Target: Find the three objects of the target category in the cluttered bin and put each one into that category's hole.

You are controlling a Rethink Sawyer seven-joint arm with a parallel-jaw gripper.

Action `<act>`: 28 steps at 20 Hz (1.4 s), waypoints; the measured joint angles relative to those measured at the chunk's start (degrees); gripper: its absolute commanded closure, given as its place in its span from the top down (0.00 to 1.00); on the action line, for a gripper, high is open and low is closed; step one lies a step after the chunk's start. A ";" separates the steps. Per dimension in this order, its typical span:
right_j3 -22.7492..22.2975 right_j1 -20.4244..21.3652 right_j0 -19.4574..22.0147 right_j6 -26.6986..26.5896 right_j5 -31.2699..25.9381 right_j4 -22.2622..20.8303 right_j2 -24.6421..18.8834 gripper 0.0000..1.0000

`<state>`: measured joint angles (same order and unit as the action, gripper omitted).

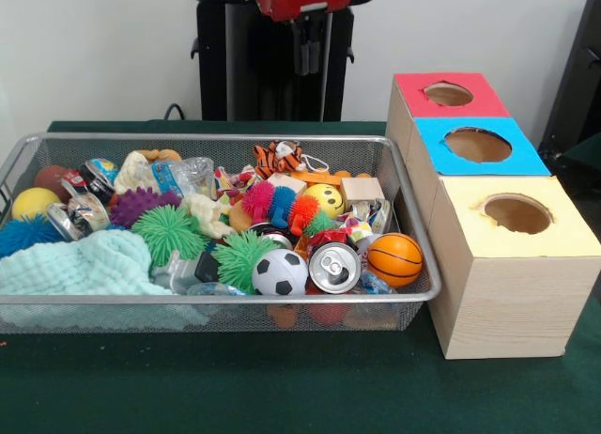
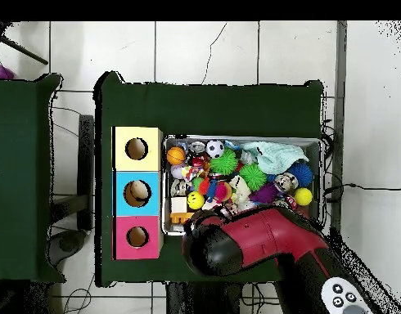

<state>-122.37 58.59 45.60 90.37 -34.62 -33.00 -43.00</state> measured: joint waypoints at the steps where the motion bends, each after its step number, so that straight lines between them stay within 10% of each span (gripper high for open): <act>1: -0.04 0.04 -0.02 0.00 -0.01 0.24 0.02 0.00; 28: -0.51 1.10 -4.52 0.00 0.02 3.28 2.70 0.00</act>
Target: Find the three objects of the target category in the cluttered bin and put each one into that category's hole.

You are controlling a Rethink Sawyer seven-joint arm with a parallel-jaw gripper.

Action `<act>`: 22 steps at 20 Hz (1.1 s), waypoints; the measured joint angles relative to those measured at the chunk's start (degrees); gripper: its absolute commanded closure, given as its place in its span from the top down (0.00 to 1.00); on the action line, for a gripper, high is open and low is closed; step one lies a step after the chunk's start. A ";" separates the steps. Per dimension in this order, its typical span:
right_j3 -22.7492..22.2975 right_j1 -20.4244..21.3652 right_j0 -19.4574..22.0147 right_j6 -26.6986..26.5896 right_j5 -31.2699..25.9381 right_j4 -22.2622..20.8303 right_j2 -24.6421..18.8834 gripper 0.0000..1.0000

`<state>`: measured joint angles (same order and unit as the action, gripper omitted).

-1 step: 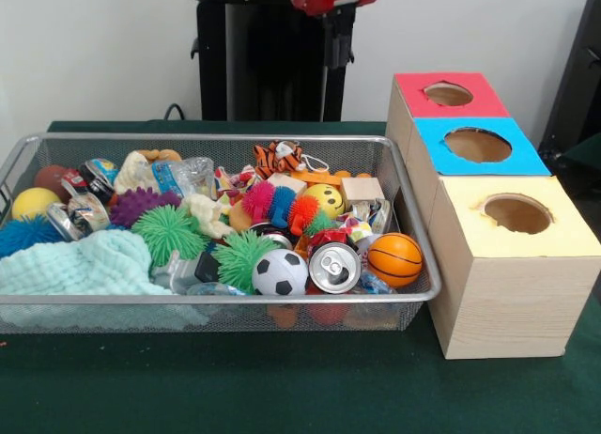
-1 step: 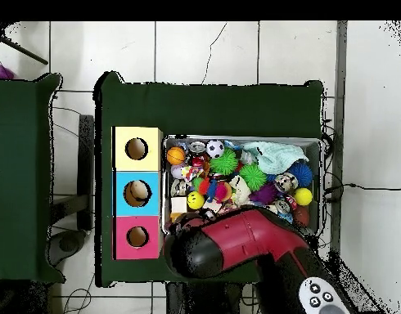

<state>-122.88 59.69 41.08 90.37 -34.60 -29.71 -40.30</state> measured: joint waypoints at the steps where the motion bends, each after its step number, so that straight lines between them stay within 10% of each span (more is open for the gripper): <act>1: 0.00 -0.05 0.25 0.00 0.00 -0.01 0.06 0.00; 22: 4.40 -3.12 9.08 0.00 -0.01 -1.72 0.36 0.00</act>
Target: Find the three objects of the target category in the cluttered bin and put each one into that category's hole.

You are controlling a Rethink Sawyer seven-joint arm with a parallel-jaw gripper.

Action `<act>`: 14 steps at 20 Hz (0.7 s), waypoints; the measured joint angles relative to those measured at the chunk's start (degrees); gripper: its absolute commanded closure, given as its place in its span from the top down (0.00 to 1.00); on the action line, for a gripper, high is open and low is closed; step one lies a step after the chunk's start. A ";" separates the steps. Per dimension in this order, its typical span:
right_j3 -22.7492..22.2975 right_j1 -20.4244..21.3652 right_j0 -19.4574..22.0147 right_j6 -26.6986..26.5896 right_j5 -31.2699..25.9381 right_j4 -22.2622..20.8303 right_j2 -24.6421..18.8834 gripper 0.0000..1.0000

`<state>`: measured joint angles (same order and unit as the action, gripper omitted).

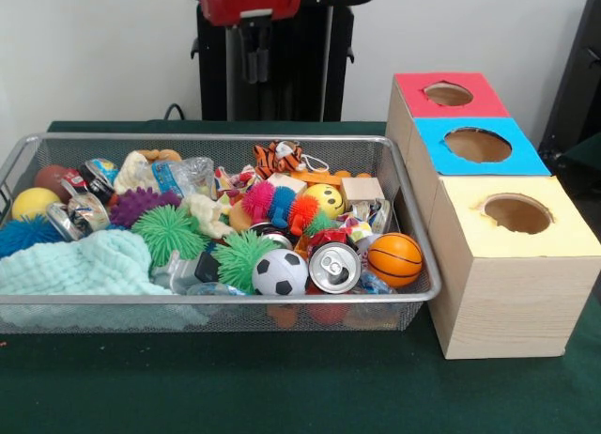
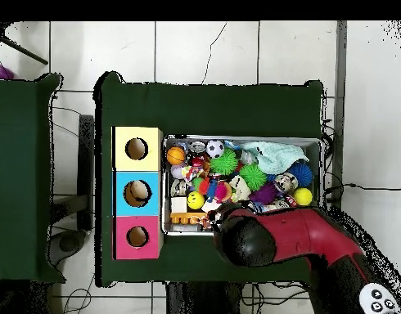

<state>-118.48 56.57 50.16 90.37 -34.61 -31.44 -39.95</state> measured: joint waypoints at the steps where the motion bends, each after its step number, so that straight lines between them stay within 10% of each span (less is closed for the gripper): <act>1: 0.39 -0.27 0.29 0.00 0.01 0.00 -0.01 0.00; 14: 7.42 -5.68 4.03 -1.08 -0.80 -0.04 -1.99 0.00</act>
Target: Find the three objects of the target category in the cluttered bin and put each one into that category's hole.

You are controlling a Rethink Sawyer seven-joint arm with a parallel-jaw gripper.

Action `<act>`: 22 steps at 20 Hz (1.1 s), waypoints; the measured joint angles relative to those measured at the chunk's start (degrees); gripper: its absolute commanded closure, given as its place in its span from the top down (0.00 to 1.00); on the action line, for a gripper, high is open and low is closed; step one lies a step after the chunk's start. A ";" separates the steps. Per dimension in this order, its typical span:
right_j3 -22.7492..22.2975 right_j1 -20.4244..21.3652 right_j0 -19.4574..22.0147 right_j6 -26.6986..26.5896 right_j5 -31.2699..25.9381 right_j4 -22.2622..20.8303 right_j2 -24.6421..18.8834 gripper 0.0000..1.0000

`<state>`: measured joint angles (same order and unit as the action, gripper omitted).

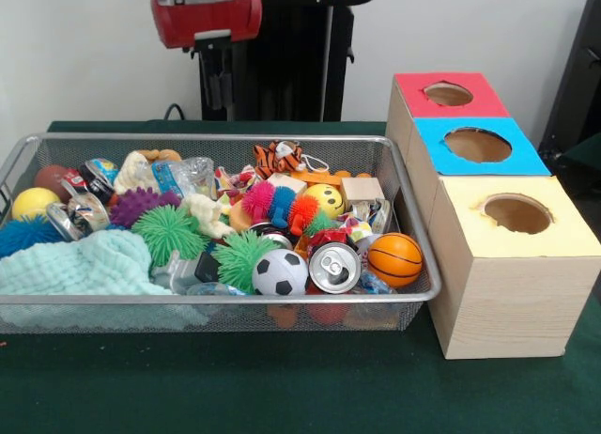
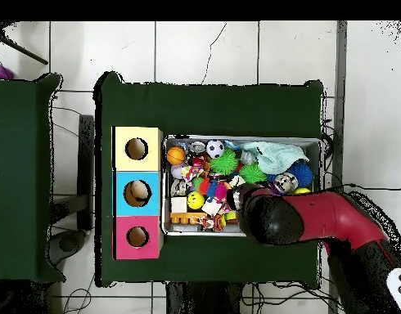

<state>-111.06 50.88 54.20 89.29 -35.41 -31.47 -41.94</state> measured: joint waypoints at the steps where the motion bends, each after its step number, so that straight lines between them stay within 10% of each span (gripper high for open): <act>1: 0.65 -0.57 0.35 -0.26 -0.41 0.00 -0.36 0.00; 22: 11.04 -10.48 3.51 -6.20 -6.40 -4.32 -2.85 0.00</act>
<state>-100.02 40.41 57.71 83.09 -41.81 -35.79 -44.79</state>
